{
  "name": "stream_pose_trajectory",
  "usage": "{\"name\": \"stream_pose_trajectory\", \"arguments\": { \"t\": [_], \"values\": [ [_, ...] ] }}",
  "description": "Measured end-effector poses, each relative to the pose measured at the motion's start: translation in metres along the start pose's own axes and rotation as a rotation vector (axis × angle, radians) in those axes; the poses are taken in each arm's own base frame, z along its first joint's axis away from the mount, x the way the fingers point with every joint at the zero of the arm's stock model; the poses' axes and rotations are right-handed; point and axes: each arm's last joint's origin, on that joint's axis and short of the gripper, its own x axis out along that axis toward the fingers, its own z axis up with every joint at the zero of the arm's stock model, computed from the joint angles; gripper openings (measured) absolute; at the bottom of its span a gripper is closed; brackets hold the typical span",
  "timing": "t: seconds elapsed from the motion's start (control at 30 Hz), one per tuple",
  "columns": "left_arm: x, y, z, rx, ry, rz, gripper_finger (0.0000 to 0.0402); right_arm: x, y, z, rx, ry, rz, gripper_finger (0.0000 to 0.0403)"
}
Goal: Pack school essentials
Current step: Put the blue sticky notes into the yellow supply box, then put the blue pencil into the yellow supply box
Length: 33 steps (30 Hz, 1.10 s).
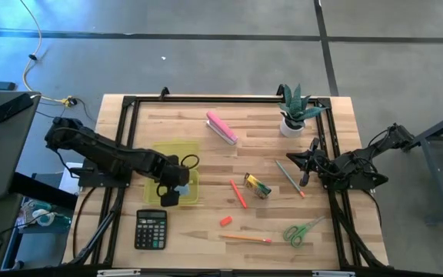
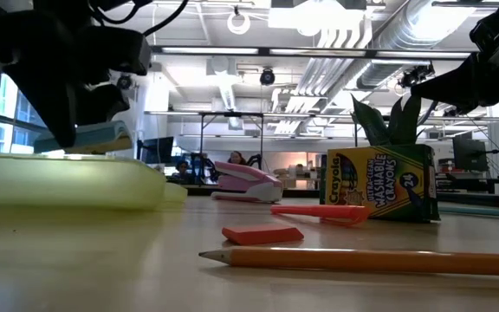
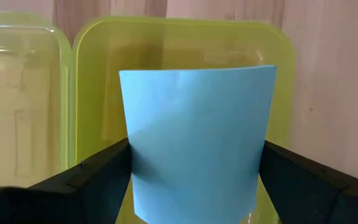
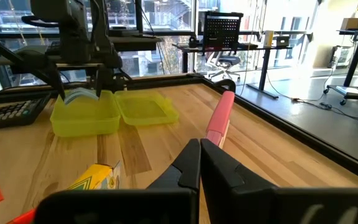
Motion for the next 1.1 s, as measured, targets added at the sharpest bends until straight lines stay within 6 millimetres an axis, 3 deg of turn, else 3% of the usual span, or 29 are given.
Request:
{"name": "stream_pose_trajectory", "arguments": {
  "t": [0.23,0.57,1.1],
  "values": [
    [0.007,0.0,-0.001,-0.001,0.024,0.004,0.033,0.0,0.0,0.0,0.0,0.0,0.0,0.0],
    [0.014,-0.001,-0.001,0.002,0.054,0.004,0.0395,0.0,0.0,0.0,0.0,0.0,0.0,0.0],
    [0.014,0.0,0.002,0.036,0.02,0.024,0.04,0.0,0.0,0.0,0.0,0.0,0.001,0.0]
  ]
}}
